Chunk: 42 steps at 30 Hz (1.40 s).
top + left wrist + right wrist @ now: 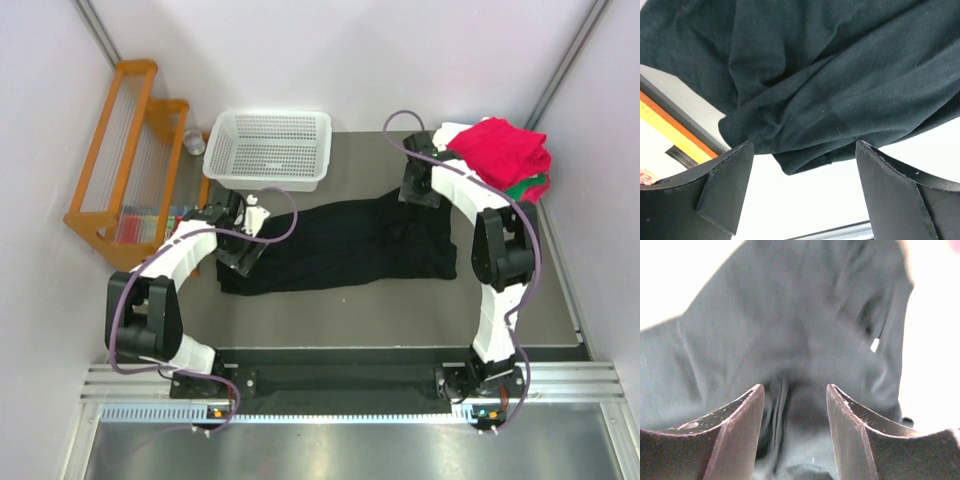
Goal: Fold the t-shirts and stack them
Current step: Fold the tshirt
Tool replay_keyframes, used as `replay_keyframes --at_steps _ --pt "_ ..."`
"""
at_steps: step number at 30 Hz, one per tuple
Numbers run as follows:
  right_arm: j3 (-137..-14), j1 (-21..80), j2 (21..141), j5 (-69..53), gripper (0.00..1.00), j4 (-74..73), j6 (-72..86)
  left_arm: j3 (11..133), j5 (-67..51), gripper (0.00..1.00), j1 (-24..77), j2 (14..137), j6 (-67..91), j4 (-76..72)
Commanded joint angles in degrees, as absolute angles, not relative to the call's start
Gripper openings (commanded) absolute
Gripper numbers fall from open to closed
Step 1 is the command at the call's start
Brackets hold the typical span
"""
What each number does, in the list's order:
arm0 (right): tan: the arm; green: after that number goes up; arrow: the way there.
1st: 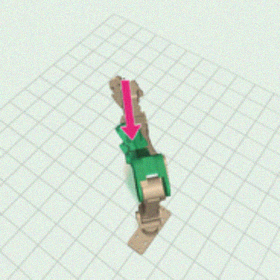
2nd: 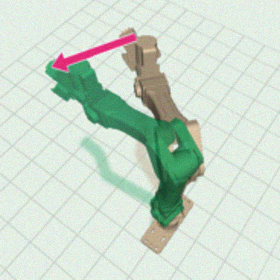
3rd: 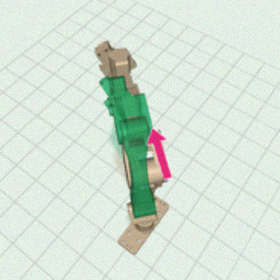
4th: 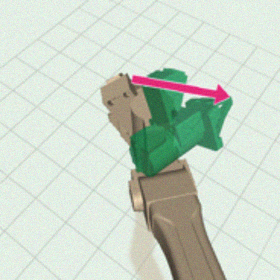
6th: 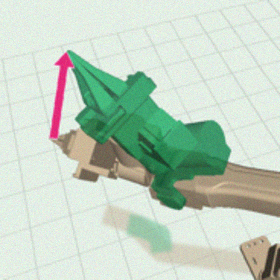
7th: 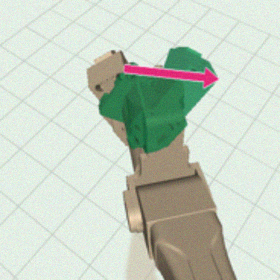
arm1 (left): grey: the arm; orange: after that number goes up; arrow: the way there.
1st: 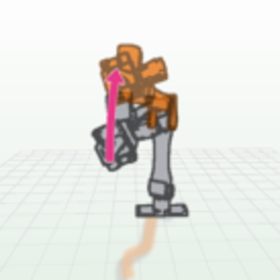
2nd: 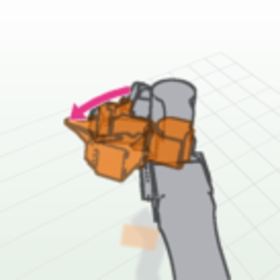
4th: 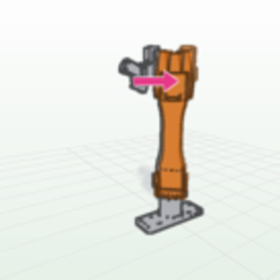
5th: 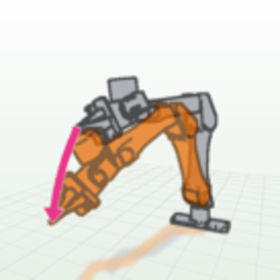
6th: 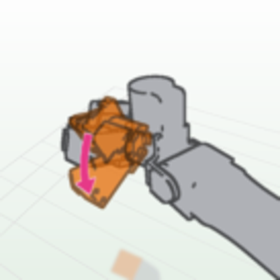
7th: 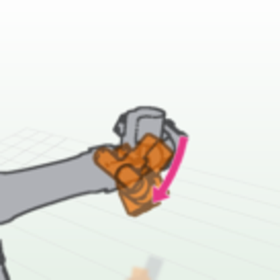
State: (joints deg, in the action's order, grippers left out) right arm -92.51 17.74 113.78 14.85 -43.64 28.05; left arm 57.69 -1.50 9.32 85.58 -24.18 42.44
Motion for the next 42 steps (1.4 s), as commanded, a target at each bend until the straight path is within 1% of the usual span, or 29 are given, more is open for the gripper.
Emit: replay_keyframes --at_steps 1,6,9,10,12,13,15,16,17,18,19,21,22,25,28,33,42 --pt "-98.43 13.37 117.41 18.72 0.53 -45.17 27.77 56.78 -0.53 0.88 9.32 81.83 -25.22 41.22" --pt "-97.74 12.30 116.64 21.61 0.54 -46.31 27.86 55.99 1.84 0.88 9.32 81.21 -26.19 40.96" --pt "-96.25 12.91 111.90 23.55 0.54 -46.15 28.30 55.81 2.28 0.88 9.32 81.39 -26.19 40.61" --pt "-94.76 13.27 107.88 23.99 0.54 -45.88 28.39 55.81 2.20 0.88 9.32 81.39 -26.10 40.52" --pt "-93.09 14.49 103.73 22.69 0.55 -46.23 28.56 55.72 2.11 0.88 9.32 81.56 -25.84 40.34" --pt "-90.81 14.94 99.71 18.76 0.55 -46.23 28.48 55.81 2.37 0.88 9.32 81.56 -25.75 40.17" --pt "-87.38 17.38 96.00 14.61 0.56 -46.41 28.56 55.72 2.55 0.88 9.32 81.56 -25.14 39.20" --pt "-83.01 18.53 92.58 12.24 0.56 -46.32 28.56 55.64 2.72 0.88 9.23 81.56 -24.79 38.76" --pt "-80.62 19.59 90.90 11.78 0.57 -46.41 28.48 55.46 3.25 0.88 9.23 81.56 -24.00 37.54" --pt "-75.20 21.69 89.05 12.04 0.57 -46.41 29.17 55.37 3.43 0.88 8.79 81.56 -23.65 37.09" --pt "-72.54 22.40 85.29 11.34 0.57 -46.06 29.35 55.20 3.17 0.89 8.35 81.56 -23.47 36.57" --pt "-67.61 23.11 81.58 11.34 0.58 -46.23 30.75 54.67 2.02 0.89 6.69 82.08 -23.38 35.86" --pt "-62.98 23.12 77.47 10.03 0.58 -46.14 31.11 54.41 1.93 0.89 6.24 82.26 -23.38 35.69" --pt "-55.58 23.38 70.35 7.84 0.59 -46.84 32.52 51.69 1.76 0.88 4.57 82.71 -24.34 35.51" --pt "-50.11 23.64 66.98 7.21 0.59 -46.58 33.40 48.79 2.28 0.88 3.52 82.44 -25.49 34.02" --pt "-47.55 23.64 70.74 7.73 0.59 -43.69 33.49 48.60 2.20 0.88 3.16 84.45 -25.58 32.70" --pt "-52.38 22.33 80.32 14.94 0.58 -39.29 33.66 51.86 1.93 0.88 3.08 87.28 -24.87 32.78"
